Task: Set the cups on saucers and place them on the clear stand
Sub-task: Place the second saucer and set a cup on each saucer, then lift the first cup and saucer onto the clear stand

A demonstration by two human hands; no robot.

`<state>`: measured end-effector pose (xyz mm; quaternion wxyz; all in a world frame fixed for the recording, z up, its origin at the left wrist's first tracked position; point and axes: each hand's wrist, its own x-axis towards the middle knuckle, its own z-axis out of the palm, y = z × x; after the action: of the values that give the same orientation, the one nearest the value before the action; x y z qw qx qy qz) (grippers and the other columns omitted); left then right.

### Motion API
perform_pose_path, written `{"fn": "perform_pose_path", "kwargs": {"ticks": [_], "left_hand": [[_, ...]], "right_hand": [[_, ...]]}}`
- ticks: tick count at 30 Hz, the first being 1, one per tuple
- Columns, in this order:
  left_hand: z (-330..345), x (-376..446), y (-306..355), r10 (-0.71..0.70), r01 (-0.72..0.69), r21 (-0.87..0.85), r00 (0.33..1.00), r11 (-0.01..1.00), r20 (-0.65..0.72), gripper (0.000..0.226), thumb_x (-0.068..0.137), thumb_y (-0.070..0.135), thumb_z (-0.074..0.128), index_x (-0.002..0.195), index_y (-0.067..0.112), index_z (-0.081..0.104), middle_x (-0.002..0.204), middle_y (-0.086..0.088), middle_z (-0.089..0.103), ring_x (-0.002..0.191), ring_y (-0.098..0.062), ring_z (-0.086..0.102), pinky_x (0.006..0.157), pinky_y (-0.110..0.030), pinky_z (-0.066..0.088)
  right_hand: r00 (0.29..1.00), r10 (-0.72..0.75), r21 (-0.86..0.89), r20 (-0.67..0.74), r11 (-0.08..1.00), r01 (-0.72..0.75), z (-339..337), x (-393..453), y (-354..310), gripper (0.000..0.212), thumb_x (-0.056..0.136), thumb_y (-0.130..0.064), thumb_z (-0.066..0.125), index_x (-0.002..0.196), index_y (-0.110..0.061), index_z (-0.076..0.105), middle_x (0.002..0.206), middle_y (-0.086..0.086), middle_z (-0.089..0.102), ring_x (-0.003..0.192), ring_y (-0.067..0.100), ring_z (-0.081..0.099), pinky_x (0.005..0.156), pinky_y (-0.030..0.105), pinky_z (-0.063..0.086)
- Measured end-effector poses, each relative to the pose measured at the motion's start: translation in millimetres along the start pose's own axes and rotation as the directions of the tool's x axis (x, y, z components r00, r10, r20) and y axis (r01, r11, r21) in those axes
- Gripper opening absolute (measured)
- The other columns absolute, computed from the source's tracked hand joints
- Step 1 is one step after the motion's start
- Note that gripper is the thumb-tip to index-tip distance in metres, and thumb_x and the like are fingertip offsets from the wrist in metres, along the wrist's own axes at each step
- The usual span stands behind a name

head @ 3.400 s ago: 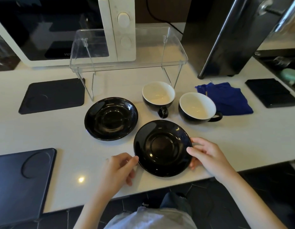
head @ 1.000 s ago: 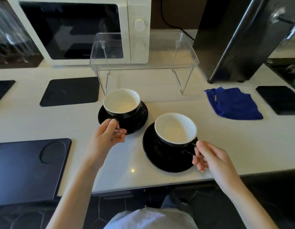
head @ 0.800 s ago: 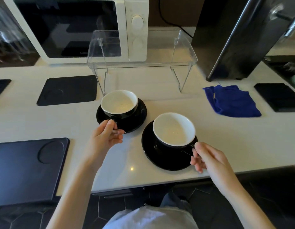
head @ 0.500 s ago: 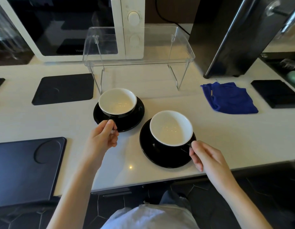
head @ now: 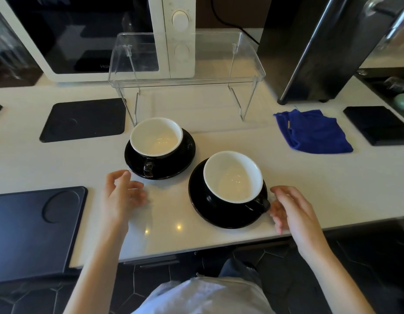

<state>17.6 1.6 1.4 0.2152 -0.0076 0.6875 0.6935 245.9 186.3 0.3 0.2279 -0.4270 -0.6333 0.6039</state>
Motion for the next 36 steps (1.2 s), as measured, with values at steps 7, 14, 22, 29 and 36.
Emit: {"fn": "perform_pose_path", "kwargs": {"ticks": [7, 14, 22, 29, 36], "left_hand": [[1.3, 23.9, 9.7, -0.173, 0.173, 0.019, 0.971, 0.985, 0.162, 0.03, 0.091, 0.021, 0.047, 0.119, 0.01, 0.042, 0.057, -0.017, 0.07, 0.05, -0.023, 0.069, 0.043, -0.027, 0.055], [7.8, 29.6, 9.5, -0.161, 0.172, -0.017, 0.951, 0.985, 0.264, 0.041, 0.093, 0.006, 0.04, 0.133, 0.012, 0.034, 0.067, -0.016, 0.072, 0.054, -0.023, 0.071, 0.045, -0.026, 0.055], [3.7, 28.5, 9.0, -0.13, 0.168, -0.106, 0.947, 0.98, 0.294, 0.044, 0.091, -0.001, 0.04, 0.134, 0.009, 0.038, 0.064, -0.011, 0.074, 0.057, -0.025, 0.072, 0.05, -0.027, 0.057], [2.7, 25.8, 10.2, -0.141, 0.183, -0.133, 0.951, 0.974, 0.274, 0.044, 0.091, 0.0, 0.041, 0.134, 0.009, 0.039, 0.065, -0.012, 0.074, 0.058, -0.027, 0.072, 0.05, -0.026, 0.057], [4.2, 23.3, 9.4, -0.15, 0.188, -0.125, 0.953, 0.974, 0.262, 0.043, 0.093, 0.005, 0.041, 0.135, 0.014, 0.039, 0.066, -0.009, 0.075, 0.059, -0.024, 0.072, 0.05, -0.026, 0.057]], "right_hand": [[0.974, 0.2, -0.051, 0.107, 0.979, -0.196, 7.9, 24.0, -9.7, 0.009, 0.093, -0.014, 0.048, 0.094, -0.015, 0.058, 0.06, 0.012, 0.061, 0.035, 0.023, 0.057, 0.032, 0.026, 0.049], [0.944, 0.198, -0.138, 0.262, 0.976, -0.166, 8.3, 30.5, -15.5, 0.009, 0.092, -0.009, 0.049, 0.093, -0.017, 0.053, 0.045, 0.007, 0.066, 0.031, 0.022, 0.055, 0.032, 0.026, 0.048], [0.963, 0.096, -0.01, 0.25, 0.995, -0.097, 9.7, 28.8, -8.7, 0.014, 0.091, -0.002, 0.048, 0.095, -0.012, 0.056, 0.048, 0.002, 0.068, 0.029, 0.02, 0.053, 0.028, 0.023, 0.043], [0.974, 0.057, 0.044, 0.221, 0.997, -0.069, 9.1, 37.7, -4.1, 0.014, 0.09, -0.001, 0.05, 0.095, -0.011, 0.058, 0.055, 0.013, 0.065, 0.031, 0.023, 0.054, 0.029, 0.024, 0.043], [0.977, 0.054, 0.062, 0.204, 0.996, -0.068, 11.5, 40.9, -6.4, 0.015, 0.09, -0.001, 0.05, 0.092, -0.012, 0.059, 0.05, 0.011, 0.063, 0.031, 0.022, 0.052, 0.029, 0.023, 0.041]]}}
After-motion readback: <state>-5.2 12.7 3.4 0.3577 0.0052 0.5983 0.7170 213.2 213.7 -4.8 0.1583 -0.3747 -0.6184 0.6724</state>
